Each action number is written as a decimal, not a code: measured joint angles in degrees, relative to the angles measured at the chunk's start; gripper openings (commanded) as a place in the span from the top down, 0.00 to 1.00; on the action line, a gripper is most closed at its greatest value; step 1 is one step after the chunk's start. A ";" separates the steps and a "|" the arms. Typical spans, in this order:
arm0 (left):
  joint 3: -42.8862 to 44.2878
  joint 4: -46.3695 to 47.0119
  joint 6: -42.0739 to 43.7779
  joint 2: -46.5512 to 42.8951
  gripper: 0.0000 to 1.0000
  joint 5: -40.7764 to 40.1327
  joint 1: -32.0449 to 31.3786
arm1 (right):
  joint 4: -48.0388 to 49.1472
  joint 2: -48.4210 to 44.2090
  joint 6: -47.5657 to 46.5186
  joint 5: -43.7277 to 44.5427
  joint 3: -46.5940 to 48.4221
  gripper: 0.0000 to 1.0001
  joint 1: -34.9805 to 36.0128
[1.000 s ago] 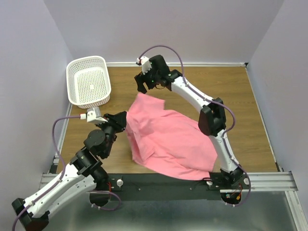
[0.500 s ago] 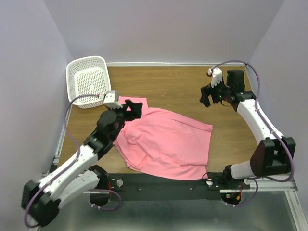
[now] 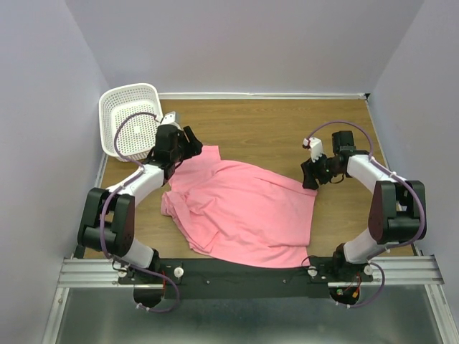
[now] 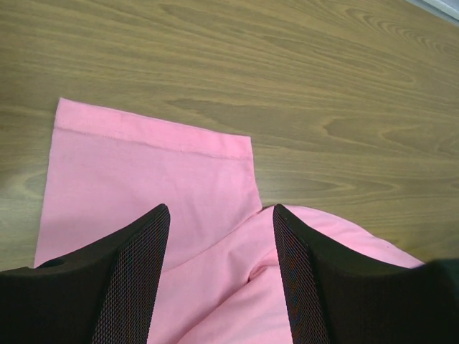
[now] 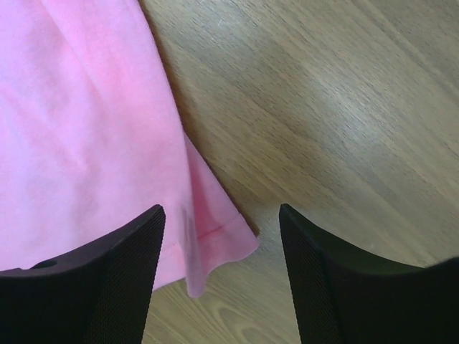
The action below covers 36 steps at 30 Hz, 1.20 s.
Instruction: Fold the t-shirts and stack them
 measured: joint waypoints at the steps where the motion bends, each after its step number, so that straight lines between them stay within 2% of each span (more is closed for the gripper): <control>1: 0.02 0.02 -0.15 0.44 0.33 -0.02 0.15 | -0.02 0.11 -0.26 -0.31 0.00 0.32 0.00; 4: 1.14 -0.35 -0.17 2.64 0.38 -1.16 0.15 | -0.09 0.48 -0.92 -1.03 0.00 0.40 0.00; 7: 4.61 -2.21 0.57 5.90 0.38 -3.98 0.13 | -0.37 0.61 -1.38 -1.84 0.00 0.51 0.00; 8: 6.45 -3.45 1.16 7.21 0.38 -5.25 0.15 | -0.50 0.61 -1.42 -2.36 0.00 0.67 0.00; 10: 9.97 -5.35 2.38 9.77 0.39 -8.52 0.15 | -0.90 0.61 -1.75 -3.26 0.00 0.84 0.00; 12: 11.30 -6.51 3.43 10.84 0.38 -11.26 0.15 | -1.64 0.61 -1.81 -4.20 0.00 0.92 0.00; 15: 10.91 -7.78 4.35 10.88 0.38 -14.05 0.15 | -2.34 0.61 -2.03 -4.81 0.04 0.99 0.00; 19: 9.64 -9.11 5.44 10.86 0.38 -16.33 0.15 | -3.39 0.70 -1.57 -3.02 1.51 1.00 -0.98; 25: 9.05 -10.12 6.86 10.86 0.39 -17.18 0.15 | -2.64 3.30 -0.92 1.07 12.02 0.99 -8.52; 29: 9.29 -10.14 7.98 10.88 0.41 -17.14 0.15 | -1.86 4.04 -1.05 1.64 15.43 0.99 -10.05; 32: 10.69 -10.16 9.31 11.43 0.43 -16.83 0.15 | -1.77 6.08 -1.46 2.10 16.63 0.99 -9.94; 36: 17.31 -10.82 11.87 15.93 0.47 -14.53 0.15 | -1.77 9.27 -1.62 2.43 17.62 0.97 -10.38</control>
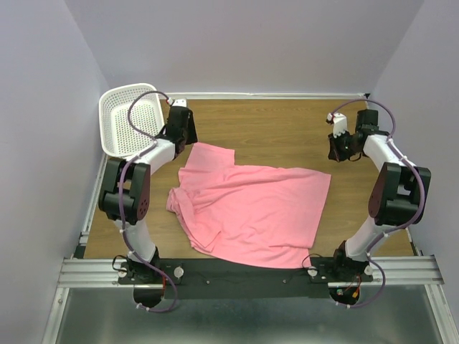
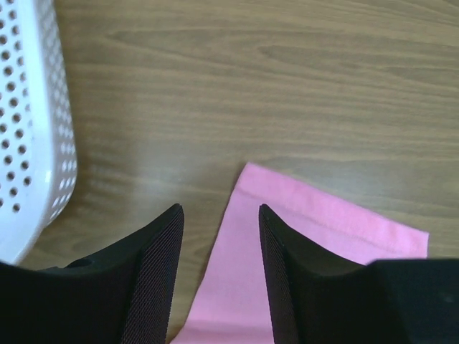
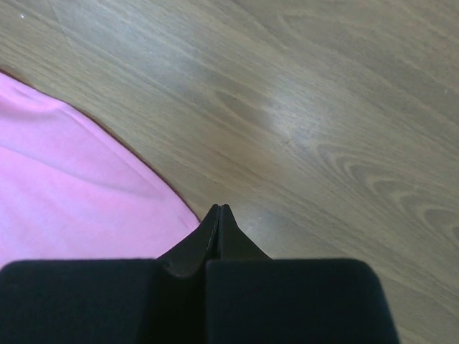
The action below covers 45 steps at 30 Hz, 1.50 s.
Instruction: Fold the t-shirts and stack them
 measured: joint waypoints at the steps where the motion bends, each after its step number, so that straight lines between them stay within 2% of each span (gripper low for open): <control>1: 1.90 -0.17 0.61 1.64 0.48 0.66 0.00 | -0.02 0.42 0.02 -0.02 0.00 0.92 -0.15; 2: 3.96 -0.37 1.38 3.34 0.48 1.33 0.00 | -0.24 0.52 0.07 -0.09 0.00 0.75 -0.33; 3: 6.10 -0.96 2.05 5.20 0.48 2.08 0.00 | -0.37 0.48 0.20 -0.33 -0.04 0.66 -0.42; 4: 7.63 -1.46 2.73 6.80 0.48 2.73 0.00 | -0.33 0.33 -0.15 -0.61 -0.09 0.58 -0.42; 5: 8.57 -1.92 3.15 7.89 0.48 3.26 0.00 | -0.44 0.02 -0.52 -1.03 -0.26 0.56 -0.46; 10: 13.73 -6.62 5.35 15.30 0.49 5.33 0.00 | -0.96 -1.53 -1.22 -2.49 -2.78 0.53 -0.68; 14: 15.17 -8.76 6.21 17.70 0.52 5.42 0.00 | -1.77 -1.62 -1.51 -3.45 -4.79 0.53 -1.07; 16: 16.20 -9.55 6.36 18.03 0.63 5.77 0.00 | -1.77 -1.62 -1.51 -3.87 -5.29 0.53 -1.42; 18: 16.74 -10.71 6.91 18.32 0.66 6.34 0.00 | -1.77 -1.62 -1.51 -4.22 -5.62 0.52 -1.68; 21: 17.44 -12.00 7.28 18.51 0.78 7.87 -0.11 | -1.79 -1.62 -1.49 -4.46 -5.99 0.52 -2.19; 22: 17.57 -12.26 7.39 18.53 0.90 8.17 -0.17 | -1.79 -1.62 -1.49 -4.46 -6.12 0.52 -2.40; 23: 17.77 -12.61 7.39 18.58 0.98 8.83 -0.28 | -1.79 -1.62 -1.46 -4.48 -6.23 0.52 -2.62; 32: 18.16 -13.60 7.48 18.23 1.00 10.86 -0.68 | -1.90 1.07 -1.07 -4.85 -6.01 0.51 -3.21; 36: 18.16 -13.92 7.28 16.61 1.00 10.88 -0.63 | -1.90 5.99 -0.24 -5.62 -4.85 0.54 -3.26; 39: 18.56 -13.90 7.26 15.96 1.00 10.93 -0.59 | -1.53 6.08 -0.11 -5.60 -4.79 0.72 -3.39; 42: 19.50 -14.05 7.04 15.96 1.00 10.99 -0.33 | -1.86 6.12 0.13 -5.44 -5.09 0.96 -3.37; 43: 19.91 -14.08 6.91 15.96 1.00 11.04 -0.31 | -1.99 6.16 -0.02 -5.40 -5.09 0.99 -3.37; 45: 21.44 -14.36 6.60 16.11 1.00 11.19 -0.09 | -2.47 6.54 -0.02 -5.64 -4.87 0.99 -3.32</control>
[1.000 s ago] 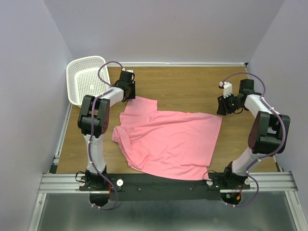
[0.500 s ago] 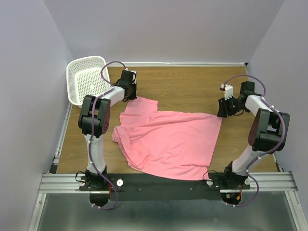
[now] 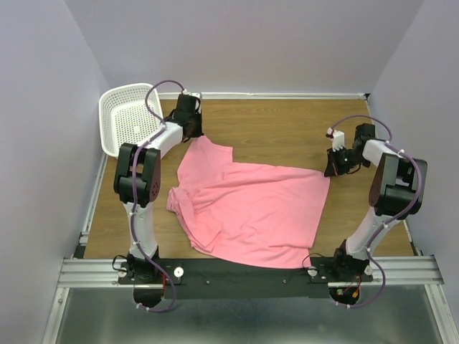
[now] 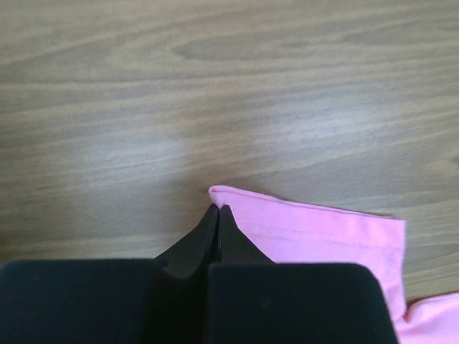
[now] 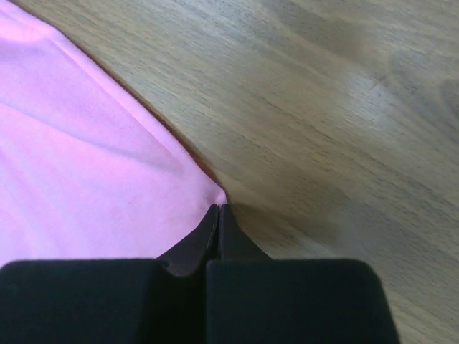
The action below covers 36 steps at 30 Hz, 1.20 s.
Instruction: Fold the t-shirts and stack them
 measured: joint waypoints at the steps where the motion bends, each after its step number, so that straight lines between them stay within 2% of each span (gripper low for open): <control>1: 0.92 0.02 -0.26 0.04 1.00 0.04 0.13 | -0.42 0.15 0.00 -0.02 0.33 0.99 0.00; 8: 7.91 0.07 -2.16 1.49 1.00 1.64 2.62 | -2.38 2.19 2.82 1.55 8.50 1.00 1.01; 11: 15.89 -1.14 -3.23 5.64 1.00 2.12 4.04 | 3.74 2.21 6.93 7.74 11.78 1.00 3.65; 16: 34.40 -3.93 -5.86 15.93 1.00 3.15 6.16 | 18.18 6.69 13.51 21.35 19.34 0.99 9.44; 18: 40.98 -4.85 -7.19 20.31 1.00 3.80 6.84 | 22.80 12.96 15.17 25.46 26.47 1.00 10.84; 21: 44.65 -5.44 -9.11 23.63 1.00 4.50 7.45 | 26.14 21.29 16.44 30.47 36.09 0.99 11.21; 22: 44.59 -5.55 -9.68 23.98 1.00 4.85 7.61 | 26.91 22.86 16.59 31.39 37.81 0.92 11.19; 23: 44.17 -5.29 -10.10 24.00 0.79 5.22 7.72 | 27.34 24.59 16.70 32.72 39.63 0.64 11.17; 24: 43.32 -5.01 -10.56 23.96 0.66 5.84 7.87 | 27.78 25.38 16.83 33.40 40.39 0.49 11.17; 25: 42.75 -4.50 -11.28 23.82 0.57 6.27 7.91 | 27.78 25.55 16.79 33.94 40.39 0.38 11.17; 26: 41.70 -3.85 -11.58 23.50 0.47 6.80 7.98 | 28.22 25.22 16.65 34.10 39.52 0.22 11.06; 28: 38.60 -2.69 -11.37 21.66 0.47 7.85 7.87 | 28.94 22.47 15.72 32.72 35.36 0.17 10.88; 30: 32.09 -1.64 -10.47 16.57 0.45 8.44 7.52 | 29.20 16.17 14.19 28.70 26.71 0.15 10.71; 31: 29.94 -0.79 -10.25 14.40 0.44 8.52 7.32 | 27.56 10.08 12.26 24.90 20.09 0.16 10.71; 32: 23.12 0.46 -9.92 8.50 0.43 8.57 6.82 | 26.43 6.23 10.82 22.21 16.92 0.16 10.80; 35: 11.98 3.91 -9.14 -5.16 0.40 8.35 4.98 | 21.35 -6.27 2.75 9.35 8.22 0.16 12.39; 36: 6.99 5.44 -8.48 -12.90 0.38 8.31 3.82 | 18.67 -10.84 -0.20 5.51 5.64 0.17 15.43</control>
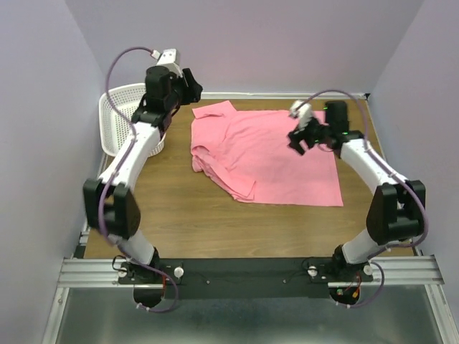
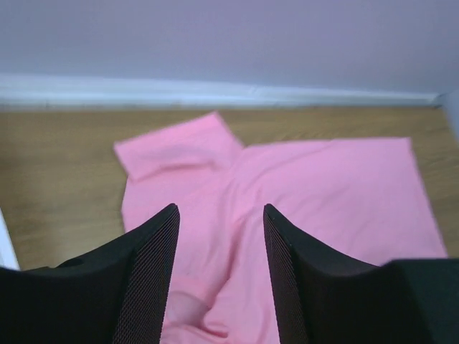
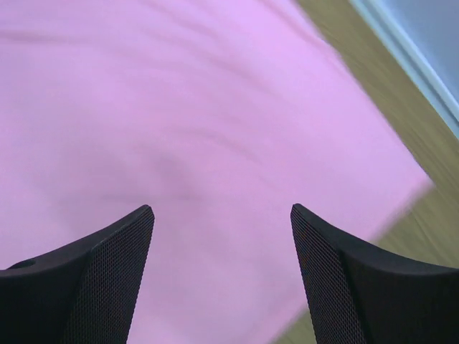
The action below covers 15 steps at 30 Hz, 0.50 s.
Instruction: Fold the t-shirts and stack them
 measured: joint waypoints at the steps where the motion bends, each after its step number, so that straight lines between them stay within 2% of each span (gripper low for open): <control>1: -3.15 2.16 0.55 -5.31 0.36 -0.31 -0.70 | -1.18 -2.82 -2.03 -2.40 -1.99 0.17 3.78; 5: -17.62 8.17 3.85 -28.17 0.18 -4.31 -2.38 | -2.38 -3.93 -2.08 -5.51 -5.35 0.18 26.12; 8: -30.73 11.98 6.23 -45.62 0.16 -9.66 -1.29 | -0.20 1.81 4.07 -1.90 -4.13 0.20 40.44; 10: -39.43 12.94 7.78 -56.26 0.11 -12.85 -0.70 | 0.76 6.62 8.39 2.78 -0.74 0.21 44.02; 14: -52.41 11.41 10.32 -70.82 0.07 -16.98 -0.70 | 3.13 15.04 15.17 12.92 5.38 0.27 45.90; 15: -53.33 10.80 10.62 -72.02 0.07 -17.46 -0.70 | 3.63 16.63 16.79 15.91 6.56 0.28 46.21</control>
